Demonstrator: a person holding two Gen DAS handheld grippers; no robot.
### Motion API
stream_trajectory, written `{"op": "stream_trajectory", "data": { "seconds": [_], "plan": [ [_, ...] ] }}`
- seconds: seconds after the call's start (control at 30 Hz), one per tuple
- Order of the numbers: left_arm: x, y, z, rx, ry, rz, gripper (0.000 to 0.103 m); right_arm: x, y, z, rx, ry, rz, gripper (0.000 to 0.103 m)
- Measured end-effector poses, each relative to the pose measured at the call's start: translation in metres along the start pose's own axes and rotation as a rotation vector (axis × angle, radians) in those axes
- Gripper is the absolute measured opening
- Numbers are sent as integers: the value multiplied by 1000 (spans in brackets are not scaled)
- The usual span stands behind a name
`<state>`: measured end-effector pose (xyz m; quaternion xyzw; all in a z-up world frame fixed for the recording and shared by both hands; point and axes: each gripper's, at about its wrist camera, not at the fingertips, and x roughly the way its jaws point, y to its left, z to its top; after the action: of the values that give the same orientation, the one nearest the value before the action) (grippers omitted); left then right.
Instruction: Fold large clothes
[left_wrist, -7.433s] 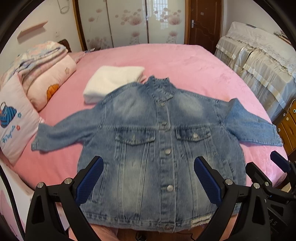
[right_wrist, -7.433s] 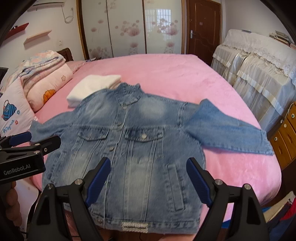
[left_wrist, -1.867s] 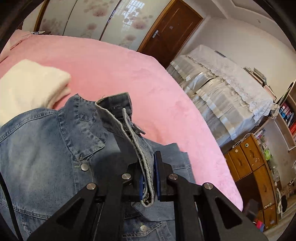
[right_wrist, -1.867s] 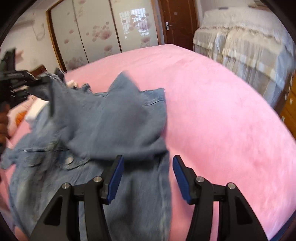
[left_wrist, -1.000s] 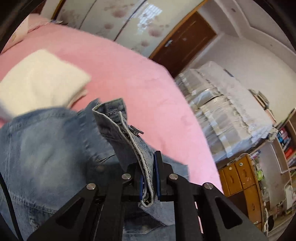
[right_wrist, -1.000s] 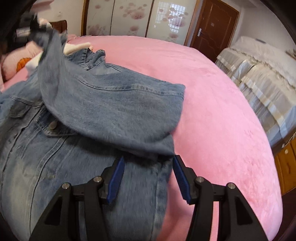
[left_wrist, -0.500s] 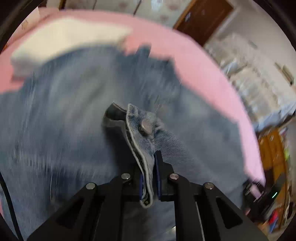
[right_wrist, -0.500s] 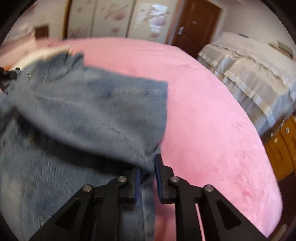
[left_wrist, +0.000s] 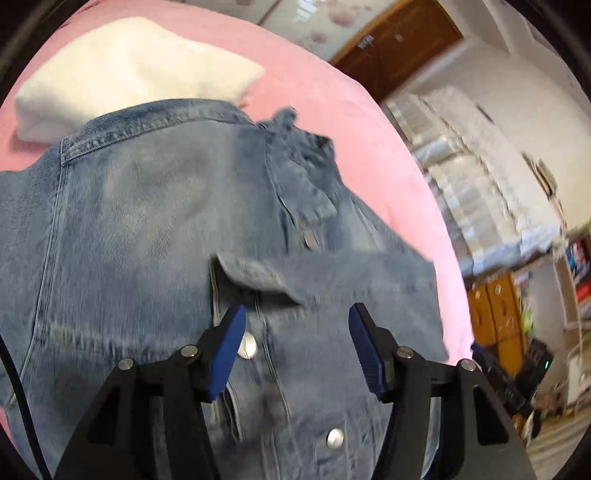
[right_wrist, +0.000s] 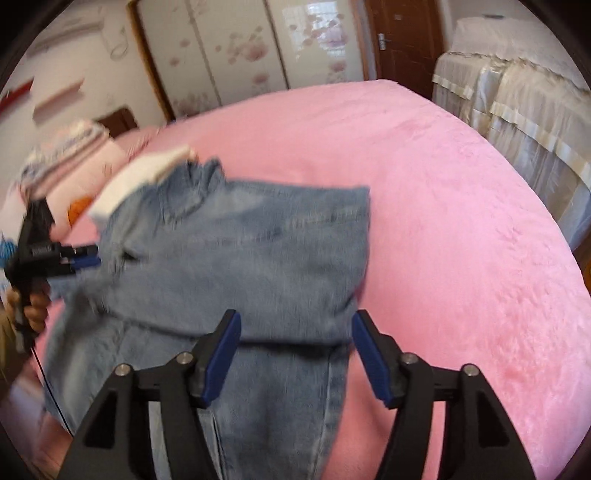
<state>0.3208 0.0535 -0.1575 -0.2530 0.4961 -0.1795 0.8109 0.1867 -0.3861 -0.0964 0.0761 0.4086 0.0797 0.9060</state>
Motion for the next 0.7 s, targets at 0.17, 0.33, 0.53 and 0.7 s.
{"op": "stream_trajectory", "data": {
  "seconds": [0.17, 0.33, 0.53, 0.7],
  "plan": [
    [30, 31, 23, -160, 32, 106, 56, 19, -10, 25, 71, -4, -5, 64],
    [48, 37, 20, -136, 101, 66, 55, 43, -26, 45, 134, 20, -4, 64],
    [68, 14, 15, 31, 151, 148, 24, 89, -46, 80, 181, 58, -75, 64],
    [56, -15, 18, 126, 91, 189, 13, 138, -70, 102, 247, 132, -133, 63]
  ]
}}
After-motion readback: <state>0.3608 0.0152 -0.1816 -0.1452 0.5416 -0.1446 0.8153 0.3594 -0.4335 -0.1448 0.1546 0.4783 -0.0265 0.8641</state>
